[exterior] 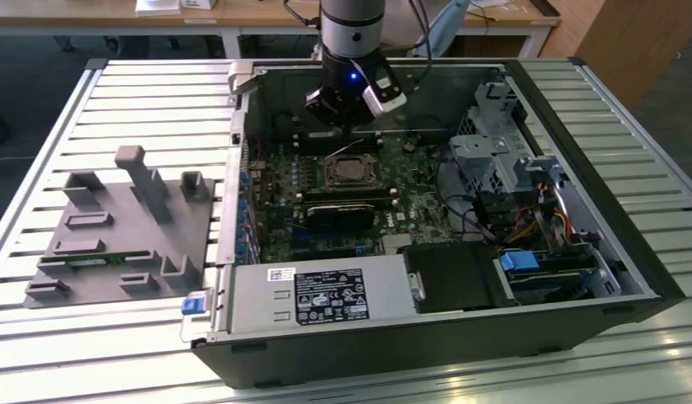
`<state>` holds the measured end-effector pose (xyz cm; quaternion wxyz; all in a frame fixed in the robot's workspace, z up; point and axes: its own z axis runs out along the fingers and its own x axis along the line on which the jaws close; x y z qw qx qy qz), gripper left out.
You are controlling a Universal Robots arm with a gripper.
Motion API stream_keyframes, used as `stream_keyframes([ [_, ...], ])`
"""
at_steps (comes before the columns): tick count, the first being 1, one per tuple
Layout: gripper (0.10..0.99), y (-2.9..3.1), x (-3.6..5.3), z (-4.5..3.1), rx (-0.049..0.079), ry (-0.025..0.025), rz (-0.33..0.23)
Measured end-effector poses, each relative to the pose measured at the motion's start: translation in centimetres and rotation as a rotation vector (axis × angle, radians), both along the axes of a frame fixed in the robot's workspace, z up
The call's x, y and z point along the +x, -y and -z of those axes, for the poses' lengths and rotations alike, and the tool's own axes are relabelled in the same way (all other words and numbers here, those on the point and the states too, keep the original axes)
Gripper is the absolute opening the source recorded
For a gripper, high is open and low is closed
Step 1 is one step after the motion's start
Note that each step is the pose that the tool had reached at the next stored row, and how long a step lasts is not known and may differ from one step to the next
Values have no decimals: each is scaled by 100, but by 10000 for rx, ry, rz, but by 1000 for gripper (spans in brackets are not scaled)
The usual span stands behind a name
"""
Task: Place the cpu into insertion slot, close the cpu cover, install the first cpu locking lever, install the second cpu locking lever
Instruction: 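Install the first cpu locking lever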
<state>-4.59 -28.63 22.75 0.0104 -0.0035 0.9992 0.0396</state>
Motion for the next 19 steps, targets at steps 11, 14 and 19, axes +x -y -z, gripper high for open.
stream_keyframes([
  [11,106,-4,45,49,0,1,0],
  [14,106,-15,64,60,1,1,-1],
  [19,106,-33,121,75,2,1,0],
])
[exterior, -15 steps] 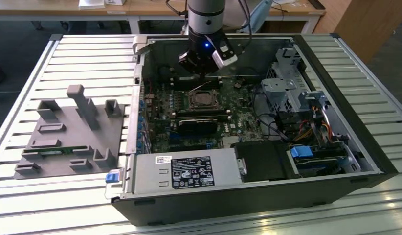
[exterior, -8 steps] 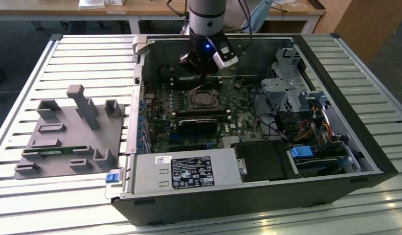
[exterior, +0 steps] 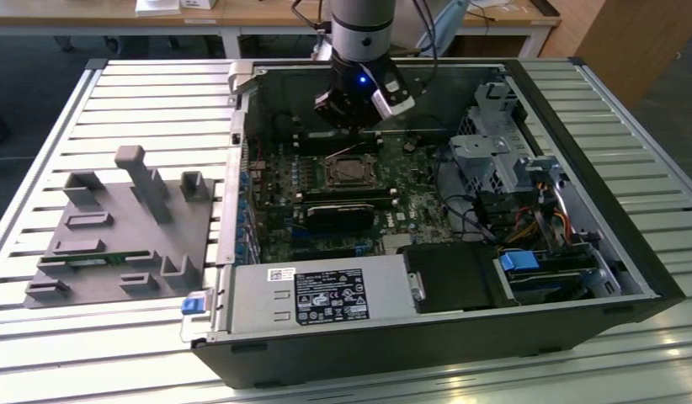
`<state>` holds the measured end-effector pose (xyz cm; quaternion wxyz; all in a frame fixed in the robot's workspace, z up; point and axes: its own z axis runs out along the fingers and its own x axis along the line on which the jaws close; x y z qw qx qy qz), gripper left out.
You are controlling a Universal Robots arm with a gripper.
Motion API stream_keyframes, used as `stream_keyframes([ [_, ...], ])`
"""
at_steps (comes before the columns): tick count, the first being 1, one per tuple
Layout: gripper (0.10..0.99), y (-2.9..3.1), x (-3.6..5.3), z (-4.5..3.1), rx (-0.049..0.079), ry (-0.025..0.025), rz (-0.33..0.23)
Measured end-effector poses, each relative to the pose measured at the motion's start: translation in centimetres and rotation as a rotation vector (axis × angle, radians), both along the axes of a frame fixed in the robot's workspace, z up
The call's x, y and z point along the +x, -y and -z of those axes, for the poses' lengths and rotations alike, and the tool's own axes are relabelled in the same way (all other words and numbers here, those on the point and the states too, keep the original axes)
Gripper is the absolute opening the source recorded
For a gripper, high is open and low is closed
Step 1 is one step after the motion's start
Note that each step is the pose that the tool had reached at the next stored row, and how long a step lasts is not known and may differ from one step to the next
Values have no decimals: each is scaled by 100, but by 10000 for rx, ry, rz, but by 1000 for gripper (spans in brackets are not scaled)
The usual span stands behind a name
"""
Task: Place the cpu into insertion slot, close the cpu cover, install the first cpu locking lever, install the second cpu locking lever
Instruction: 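Install the first cpu locking lever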
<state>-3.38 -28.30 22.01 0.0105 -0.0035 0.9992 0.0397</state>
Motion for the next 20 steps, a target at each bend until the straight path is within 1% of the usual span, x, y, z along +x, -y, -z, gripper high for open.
stream_keyframes([
  [8,106,0,56,33,-2,-6,2],
  [15,106,0,83,91,-10,-8,6],
  [20,106,0,86,139,-54,-9,7],
])
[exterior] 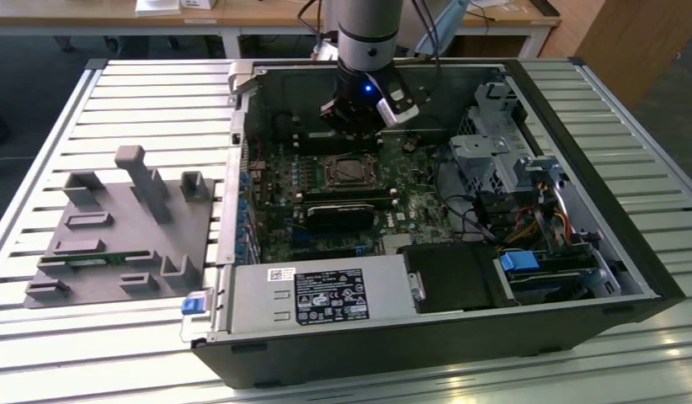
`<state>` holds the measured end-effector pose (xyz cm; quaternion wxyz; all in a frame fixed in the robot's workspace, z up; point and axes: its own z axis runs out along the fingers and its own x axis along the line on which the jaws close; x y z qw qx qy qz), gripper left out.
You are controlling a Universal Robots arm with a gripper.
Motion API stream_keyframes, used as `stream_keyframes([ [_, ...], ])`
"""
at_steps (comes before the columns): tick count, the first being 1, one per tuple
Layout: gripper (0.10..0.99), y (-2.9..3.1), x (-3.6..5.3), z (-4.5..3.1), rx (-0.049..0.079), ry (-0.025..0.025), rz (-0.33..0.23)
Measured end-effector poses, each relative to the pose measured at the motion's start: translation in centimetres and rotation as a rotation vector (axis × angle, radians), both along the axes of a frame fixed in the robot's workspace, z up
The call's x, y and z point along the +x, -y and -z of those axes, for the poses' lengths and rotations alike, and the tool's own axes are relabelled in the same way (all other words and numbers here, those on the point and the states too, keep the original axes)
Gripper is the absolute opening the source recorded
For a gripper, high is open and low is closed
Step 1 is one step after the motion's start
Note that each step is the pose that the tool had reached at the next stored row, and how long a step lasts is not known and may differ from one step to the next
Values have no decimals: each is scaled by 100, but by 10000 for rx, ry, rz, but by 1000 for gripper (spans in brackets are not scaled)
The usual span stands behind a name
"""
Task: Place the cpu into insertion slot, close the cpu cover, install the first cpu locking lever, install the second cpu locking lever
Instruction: 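Install the first cpu locking lever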
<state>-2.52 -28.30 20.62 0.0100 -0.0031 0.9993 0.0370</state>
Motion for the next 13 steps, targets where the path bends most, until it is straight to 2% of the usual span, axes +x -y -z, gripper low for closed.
stream_keyframes([
  [13,106,0,23,65,-130,-34,4],
])
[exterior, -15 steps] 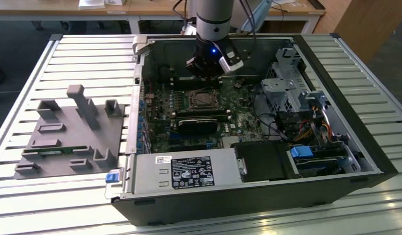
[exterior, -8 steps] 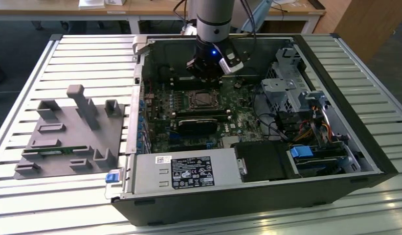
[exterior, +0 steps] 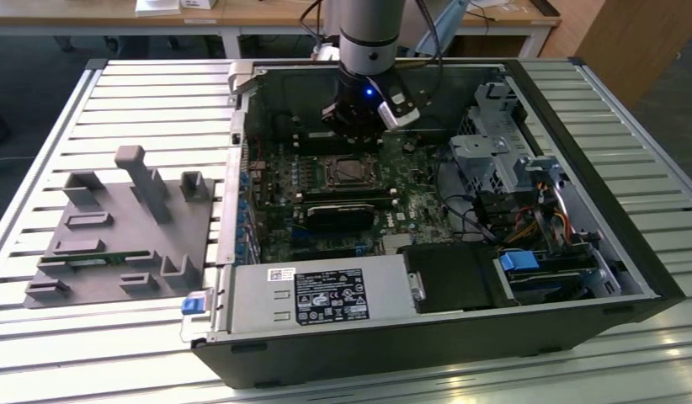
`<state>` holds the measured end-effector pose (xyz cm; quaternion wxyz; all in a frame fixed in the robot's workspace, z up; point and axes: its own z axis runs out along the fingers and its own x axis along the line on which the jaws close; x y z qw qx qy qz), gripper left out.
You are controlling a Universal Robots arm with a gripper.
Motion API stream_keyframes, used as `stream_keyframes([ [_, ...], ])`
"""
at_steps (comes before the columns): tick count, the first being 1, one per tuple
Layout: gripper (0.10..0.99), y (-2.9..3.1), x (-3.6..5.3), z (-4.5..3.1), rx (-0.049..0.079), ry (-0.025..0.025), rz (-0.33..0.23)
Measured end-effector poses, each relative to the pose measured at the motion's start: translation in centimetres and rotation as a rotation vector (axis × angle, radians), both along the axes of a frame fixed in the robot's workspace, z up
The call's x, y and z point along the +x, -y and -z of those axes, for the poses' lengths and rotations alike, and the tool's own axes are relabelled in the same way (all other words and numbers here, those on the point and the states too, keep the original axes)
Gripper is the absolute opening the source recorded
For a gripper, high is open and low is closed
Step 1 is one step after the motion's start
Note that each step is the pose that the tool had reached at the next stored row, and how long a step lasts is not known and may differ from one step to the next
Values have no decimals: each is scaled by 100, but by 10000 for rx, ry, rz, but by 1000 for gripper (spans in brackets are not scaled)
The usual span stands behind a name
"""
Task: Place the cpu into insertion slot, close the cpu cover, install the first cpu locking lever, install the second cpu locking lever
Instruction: 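Install the first cpu locking lever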
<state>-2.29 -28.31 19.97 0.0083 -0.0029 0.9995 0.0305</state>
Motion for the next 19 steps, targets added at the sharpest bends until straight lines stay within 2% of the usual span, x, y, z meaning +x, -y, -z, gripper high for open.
stream_keyframes([
  [5,106,-2,2,0,0,1,0],
  [12,106,-3,2,-39,1,2,0],
  [19,106,-5,1,-14,-111,0,1],
])
